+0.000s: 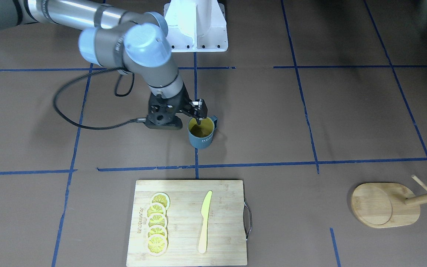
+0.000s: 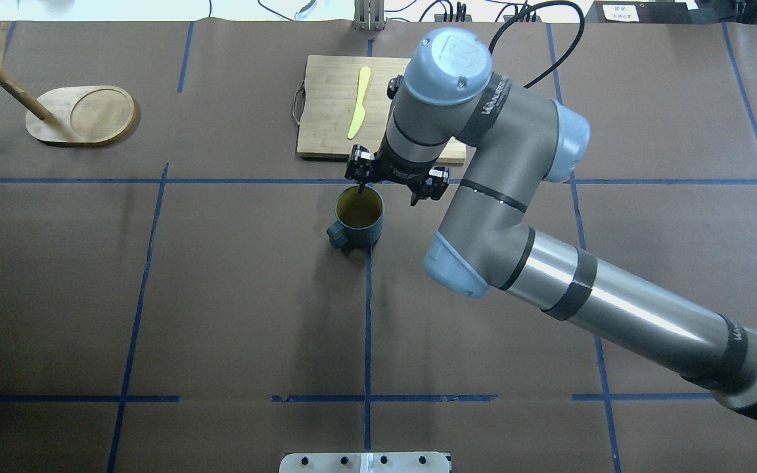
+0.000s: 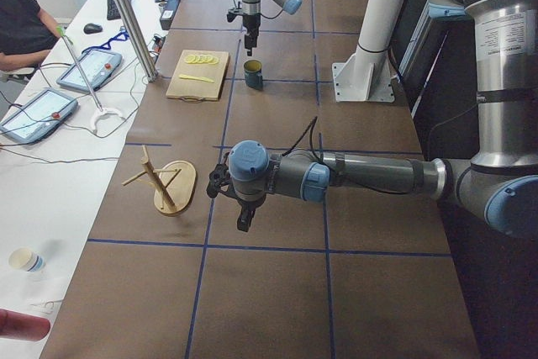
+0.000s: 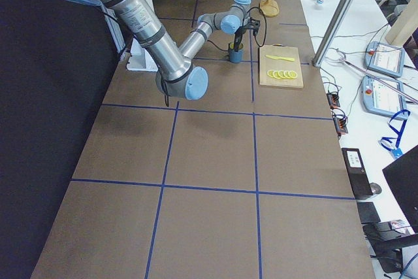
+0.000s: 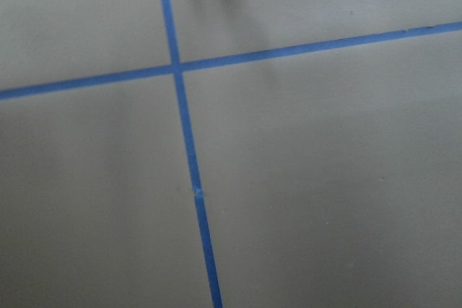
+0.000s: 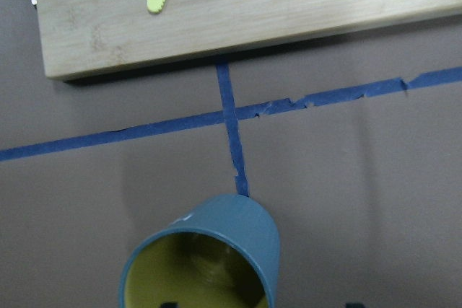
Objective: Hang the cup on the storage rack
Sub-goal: 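Carry the teal mug toward the table center and set it down, then open the right gripper and withdraw it while the left gripper approaches the mug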
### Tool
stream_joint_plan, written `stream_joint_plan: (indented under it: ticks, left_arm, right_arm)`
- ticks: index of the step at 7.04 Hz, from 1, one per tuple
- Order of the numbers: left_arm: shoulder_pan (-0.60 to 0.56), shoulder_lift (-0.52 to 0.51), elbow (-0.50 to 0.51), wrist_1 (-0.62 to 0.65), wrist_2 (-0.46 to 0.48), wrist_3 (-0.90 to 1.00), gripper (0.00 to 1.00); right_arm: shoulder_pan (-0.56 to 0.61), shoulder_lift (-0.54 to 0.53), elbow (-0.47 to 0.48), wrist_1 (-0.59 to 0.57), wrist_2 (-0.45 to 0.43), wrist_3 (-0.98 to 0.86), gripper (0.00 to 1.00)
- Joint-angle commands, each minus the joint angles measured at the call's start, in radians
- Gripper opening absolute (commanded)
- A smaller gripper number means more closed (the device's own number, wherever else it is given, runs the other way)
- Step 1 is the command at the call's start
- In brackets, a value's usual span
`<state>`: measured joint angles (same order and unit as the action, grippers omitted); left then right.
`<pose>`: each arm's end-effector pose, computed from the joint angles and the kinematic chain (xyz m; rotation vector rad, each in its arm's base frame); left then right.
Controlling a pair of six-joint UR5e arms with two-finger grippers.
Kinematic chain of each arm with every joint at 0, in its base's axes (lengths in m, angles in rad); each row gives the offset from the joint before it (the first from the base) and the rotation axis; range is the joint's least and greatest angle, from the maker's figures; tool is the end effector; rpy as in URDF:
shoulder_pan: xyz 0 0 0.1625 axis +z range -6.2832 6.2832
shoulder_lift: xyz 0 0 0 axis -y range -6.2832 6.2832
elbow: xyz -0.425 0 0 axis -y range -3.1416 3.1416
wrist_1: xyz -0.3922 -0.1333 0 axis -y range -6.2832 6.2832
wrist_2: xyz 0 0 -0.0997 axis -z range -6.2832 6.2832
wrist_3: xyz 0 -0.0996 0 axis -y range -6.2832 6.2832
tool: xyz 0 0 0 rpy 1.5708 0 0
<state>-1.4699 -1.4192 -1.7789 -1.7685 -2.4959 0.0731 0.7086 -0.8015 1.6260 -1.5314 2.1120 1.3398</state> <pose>-0.0093 -0.4421 0.5934 0.2236 0.9259 0.2782 -0.4717 -0.5123 0.1595 -0.0706 -0.9798 0.2050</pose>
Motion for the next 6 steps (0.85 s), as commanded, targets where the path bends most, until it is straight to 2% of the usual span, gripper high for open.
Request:
stream_joint_plan:
  ticks: [1, 3, 5, 6]
  left_arm:
    - [0.092, -0.009, -0.013, -0.24, -0.012, -0.079, 1.0]
    - [0.286, -0.106, 0.012, -0.534, 0.049, -0.258, 1.0]
    - [0.46, -0.239, 0.007, -0.554, 0.136, -0.294, 1.0]
    - [0.541, -0.28, 0.01, -0.59, 0.222, -0.321, 1.0]
  right_arm:
    - [0.174, -0.229, 0.245, -0.024, 0.162, -0.083, 1.0]
    - [0.288, -0.376, 0.276, -0.019, 0.218, -0.302, 1.0]
    - [0.356, -0.467, 0.273, -0.019, 0.227, -0.472, 1.0]
    - [0.382, -0.511, 0.275, -0.019, 0.238, -0.522, 1.0]
